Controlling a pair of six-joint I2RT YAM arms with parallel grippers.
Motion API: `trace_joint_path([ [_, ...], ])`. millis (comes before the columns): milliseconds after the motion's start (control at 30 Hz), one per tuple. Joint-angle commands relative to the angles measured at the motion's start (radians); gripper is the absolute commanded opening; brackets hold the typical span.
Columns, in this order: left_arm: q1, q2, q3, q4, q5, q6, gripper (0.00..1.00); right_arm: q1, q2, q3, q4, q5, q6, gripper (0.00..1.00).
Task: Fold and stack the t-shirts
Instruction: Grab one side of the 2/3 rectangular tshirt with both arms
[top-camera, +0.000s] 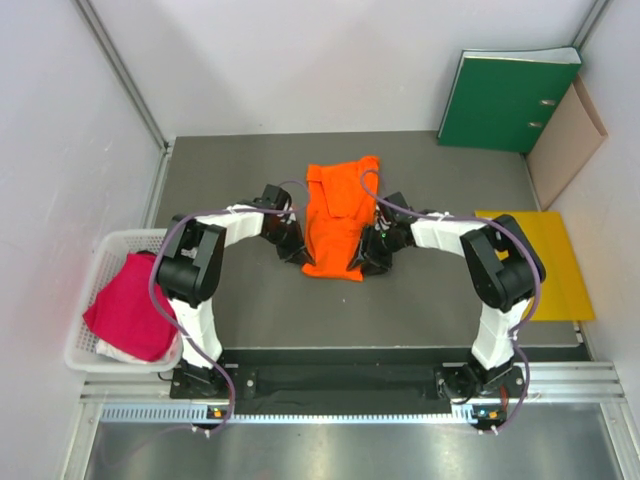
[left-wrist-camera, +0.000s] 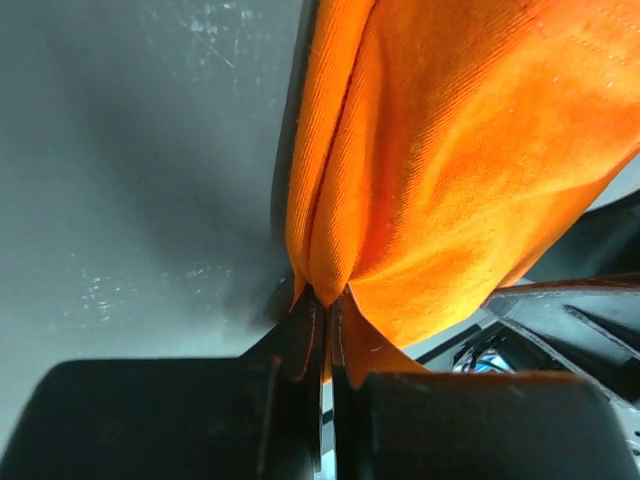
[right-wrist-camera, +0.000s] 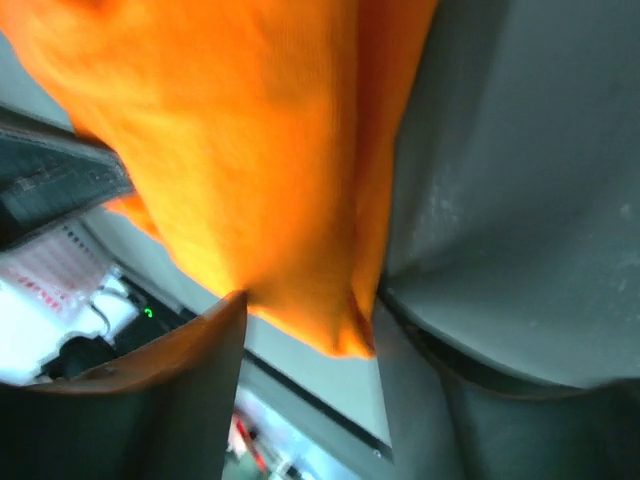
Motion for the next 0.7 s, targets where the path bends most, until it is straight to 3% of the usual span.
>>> trace_joint_path([
  [0, -0.028, -0.003, -0.008, 0.021, 0.004, -0.006, 0.0, 0.014, -0.005, -0.071, -0.015, -0.023, -0.032, 0.35],
  [67, -0.047, -0.016, -0.022, 0.006, 0.0, -0.008, 0.0, 0.023, -0.019, -0.075, -0.007, -0.033, -0.03, 0.18],
  [100, -0.054, -0.024, -0.028, -0.002, -0.002, -0.009, 0.0, 0.025, -0.025, -0.075, -0.014, -0.037, -0.037, 0.16],
  [467, -0.235, -0.286, -0.203, -0.141, -0.037, -0.107, 0.0, 0.038, -0.226, -0.121, -0.22, -0.015, -0.145, 0.13],
  [667, -0.233, -0.369, -0.081, -0.336, -0.057, -0.075, 0.0, 0.037, -0.34, -0.003, -0.365, -0.02, -0.192, 0.15],
])
